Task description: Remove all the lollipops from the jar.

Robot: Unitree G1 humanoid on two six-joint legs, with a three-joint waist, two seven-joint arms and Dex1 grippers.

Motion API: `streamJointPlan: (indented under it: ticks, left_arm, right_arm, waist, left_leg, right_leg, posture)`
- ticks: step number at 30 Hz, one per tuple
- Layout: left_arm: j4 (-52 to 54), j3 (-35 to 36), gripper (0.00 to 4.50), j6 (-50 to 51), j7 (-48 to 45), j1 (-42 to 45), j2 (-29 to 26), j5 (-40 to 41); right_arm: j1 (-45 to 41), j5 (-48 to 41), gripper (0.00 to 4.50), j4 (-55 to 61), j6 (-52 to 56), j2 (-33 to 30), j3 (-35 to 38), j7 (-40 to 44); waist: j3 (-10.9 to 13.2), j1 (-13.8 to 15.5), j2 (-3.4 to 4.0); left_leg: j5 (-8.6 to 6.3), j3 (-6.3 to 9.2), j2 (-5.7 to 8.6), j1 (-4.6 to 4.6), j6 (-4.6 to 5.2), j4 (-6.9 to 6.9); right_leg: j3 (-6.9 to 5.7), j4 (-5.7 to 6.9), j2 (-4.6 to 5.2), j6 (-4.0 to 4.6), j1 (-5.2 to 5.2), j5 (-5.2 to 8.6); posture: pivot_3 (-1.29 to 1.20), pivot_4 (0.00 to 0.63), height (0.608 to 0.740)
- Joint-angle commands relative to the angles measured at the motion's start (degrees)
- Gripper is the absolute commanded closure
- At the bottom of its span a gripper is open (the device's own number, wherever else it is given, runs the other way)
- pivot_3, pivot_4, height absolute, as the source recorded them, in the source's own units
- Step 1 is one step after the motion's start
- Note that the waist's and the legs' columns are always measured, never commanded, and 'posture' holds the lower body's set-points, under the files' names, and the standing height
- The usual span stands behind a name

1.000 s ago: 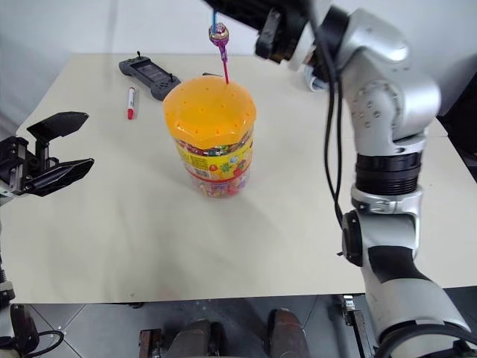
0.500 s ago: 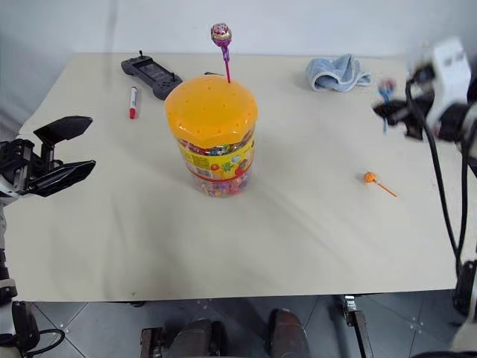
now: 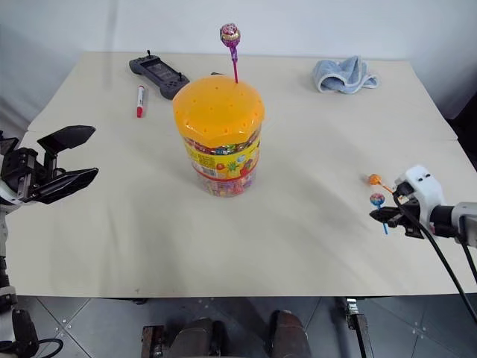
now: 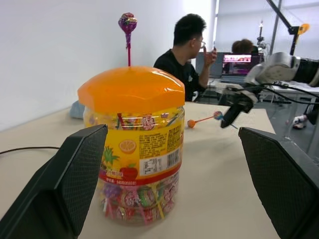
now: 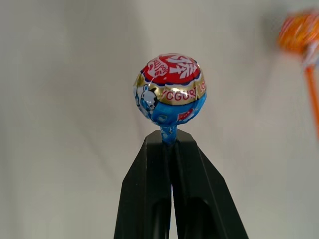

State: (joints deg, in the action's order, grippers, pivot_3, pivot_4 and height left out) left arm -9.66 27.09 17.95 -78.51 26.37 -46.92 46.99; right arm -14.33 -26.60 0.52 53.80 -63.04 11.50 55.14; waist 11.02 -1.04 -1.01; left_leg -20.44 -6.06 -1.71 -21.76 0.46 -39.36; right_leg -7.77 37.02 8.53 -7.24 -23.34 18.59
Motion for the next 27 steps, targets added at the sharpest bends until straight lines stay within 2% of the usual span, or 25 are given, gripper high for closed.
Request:
streamJointPlan:
  ticks: [1,2,5,10,16,18,21,24,27]
  left_arm:
    - [2.3,2.0,0.00,0.2,0.3,-0.3,-1.1,1.1]
    - [2.4,2.0,0.00,0.3,0.3,-0.3,-1.1,1.1]
    - [2.4,1.9,0.00,0.2,0.5,-0.1,-0.9,1.1]
    - [2.3,1.7,0.00,0.1,0.5,0.1,-0.7,1.1]
    - [2.5,1.7,0.00,0.2,0.6,0.0,-0.7,1.1]
    - [2.3,1.7,0.00,0.1,0.5,0.1,-0.7,1.1]
    - [1.8,1.4,0.00,0.0,0.2,0.5,-0.7,0.9]
    - [1.1,1.0,0.00,-0.4,0.0,1.2,-0.6,0.7]
    - [0.5,0.5,0.00,-0.7,-0.2,2.0,-0.2,0.5]
  right_arm:
    - [-1.4,0.7,4.47,0.5,-0.5,-0.4,0.7,-1.1]
    - [-1.9,0.9,4.47,0.1,-0.5,0.0,0.4,-1.6]
    - [-2.9,2.0,3.79,-0.7,-0.9,1.1,-0.5,-3.0]
    - [-2.9,2.2,2.05,-0.3,-0.4,2.2,-0.4,-4.5]
    - [-0.2,0.8,0.02,3.3,0.2,0.6,2.4,-2.9]
    - [-0.2,-1.2,0.02,6.1,-1.1,-0.4,5.3,-0.3]
    - [-5.2,-6.5,0.02,11.0,-0.7,-1.0,8.6,2.5]
    - [-9.4,-7.4,0.02,12.9,-2.0,0.4,7.5,1.6]
    - [-17.3,-11.0,0.02,15.4,-2.2,5.0,5.9,-0.6]
  waist:
    - [0.0,0.2,0.00]
    - [0.0,0.2,0.00]
    - [0.0,0.5,0.00]
    - [0.0,1.0,0.00]
    - [0.0,1.1,0.00]
    - [0.0,1.0,0.00]
    - [0.0,1.0,0.02]
    - [0.0,0.8,-0.01]
    - [0.0,0.8,-0.01]
  left_leg:
    - [0.00,-0.01,0.00,0.00,0.00,-0.05]
    - [0.00,0.00,-0.01,0.00,0.00,-0.06]
    - [0.00,0.00,-0.04,0.00,0.00,-0.15]
    - [0.00,-0.02,-0.02,-0.04,0.00,-0.19]
    - [-0.01,0.23,-0.03,-0.41,0.01,-0.51]
    - [-0.01,0.23,-0.03,-0.41,0.01,-0.52]
    - [-0.01,0.23,-0.04,-0.41,0.01,-0.53]
    - [-0.01,0.31,-0.10,-0.41,0.01,-0.56]
    - [-0.01,0.31,-0.09,-0.42,0.01,-0.60]
  right_leg:
    - [0.03,0.00,0.00,0.00,0.00,0.00]
    - [0.04,0.00,0.00,0.00,0.00,0.00]
    - [0.03,0.01,-0.02,0.00,0.01,0.00]
    - [0.02,0.01,-0.01,0.00,0.02,0.00]
    - [-0.20,0.01,-0.01,-0.01,-0.03,0.00]
    - [-0.21,0.01,-0.02,-0.01,-0.03,0.00]
    - [-0.20,0.01,-0.02,-0.01,-0.04,0.00]
    - [-0.21,0.02,-0.08,-0.01,-0.02,0.00]
    - [-0.22,0.03,-0.08,-0.01,-0.01,-0.01]
  posture:
    - [0.00,0.150,0.740]
    - [0.00,0.150,0.740]
    - [0.00,0.150,0.740]
    - [0.00,0.150,0.740]
    - [0.00,0.150,0.740]
    - [0.00,0.150,0.740]
    - [0.00,0.150,0.740]
    - [0.00,0.150,0.740]
    - [0.00,0.150,0.740]
